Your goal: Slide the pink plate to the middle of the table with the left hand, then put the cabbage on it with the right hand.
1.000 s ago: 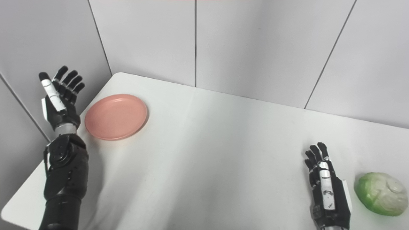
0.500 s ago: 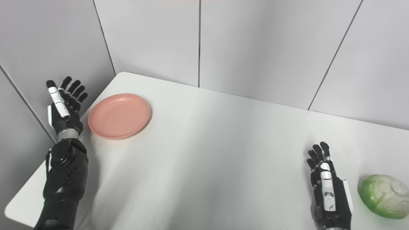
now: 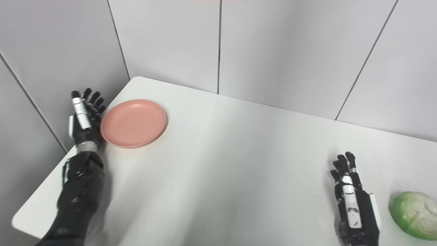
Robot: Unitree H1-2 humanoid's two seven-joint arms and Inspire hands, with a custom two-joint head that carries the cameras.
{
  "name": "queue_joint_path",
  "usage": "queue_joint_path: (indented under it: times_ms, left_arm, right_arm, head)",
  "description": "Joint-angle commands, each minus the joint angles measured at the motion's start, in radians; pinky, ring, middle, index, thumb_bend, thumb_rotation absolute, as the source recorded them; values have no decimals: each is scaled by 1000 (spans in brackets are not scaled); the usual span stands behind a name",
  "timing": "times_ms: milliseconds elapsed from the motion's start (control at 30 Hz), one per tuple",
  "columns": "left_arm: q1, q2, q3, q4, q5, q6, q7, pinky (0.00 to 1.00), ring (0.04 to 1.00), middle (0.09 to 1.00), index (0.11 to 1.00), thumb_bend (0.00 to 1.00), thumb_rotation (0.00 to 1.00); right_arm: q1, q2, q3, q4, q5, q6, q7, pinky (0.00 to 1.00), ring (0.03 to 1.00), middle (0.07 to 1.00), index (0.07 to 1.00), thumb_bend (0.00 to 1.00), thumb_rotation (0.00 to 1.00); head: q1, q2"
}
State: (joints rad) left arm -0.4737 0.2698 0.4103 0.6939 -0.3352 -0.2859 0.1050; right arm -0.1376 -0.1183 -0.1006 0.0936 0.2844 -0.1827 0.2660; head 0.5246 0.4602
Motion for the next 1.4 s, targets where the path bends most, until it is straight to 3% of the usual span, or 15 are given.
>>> queue_joint_path:
  times_ms: [0,133,367,567,833,1067,1367]
  left_arm:
    - [-29,-3,-14,33,37,-40,24,985,910,885,887,797,1000]
    - [-30,-3,-30,62,71,-69,41,1000,924,897,896,773,1000]
    - [-14,-4,-38,59,74,-35,30,1000,927,895,897,763,1000]
    - [-9,-28,-31,31,56,14,45,905,895,881,882,773,1000]
    - [0,-63,-41,-16,61,56,38,792,798,793,807,835,937]
    - [8,-76,-71,-55,53,108,10,740,743,747,757,832,940]
    - [19,-82,-129,-76,69,130,-54,727,728,739,746,824,958]
  right_arm:
    - [-12,-12,0,-27,9,-58,16,1000,993,982,999,535,806]
    - [-12,-7,-1,-32,15,-50,11,1000,994,978,991,521,791]
    - [-9,-10,0,-23,25,-59,21,1000,998,980,995,552,791]
    - [-12,-12,-9,-12,34,-61,25,1000,990,976,991,563,782]
    - [-9,-16,-10,-18,42,-66,39,1000,989,977,990,516,797]
    - [-10,-5,-8,-27,28,-67,27,1000,986,979,989,508,795]
    - [-7,5,-12,-44,50,-58,27,1000,984,982,997,474,780]
  head:
    - [8,-5]
    - [9,-3]
    - [-12,-27]
    - [-18,-28]
    - [-29,-26]
    - [-48,-23]
    - [-62,-23]
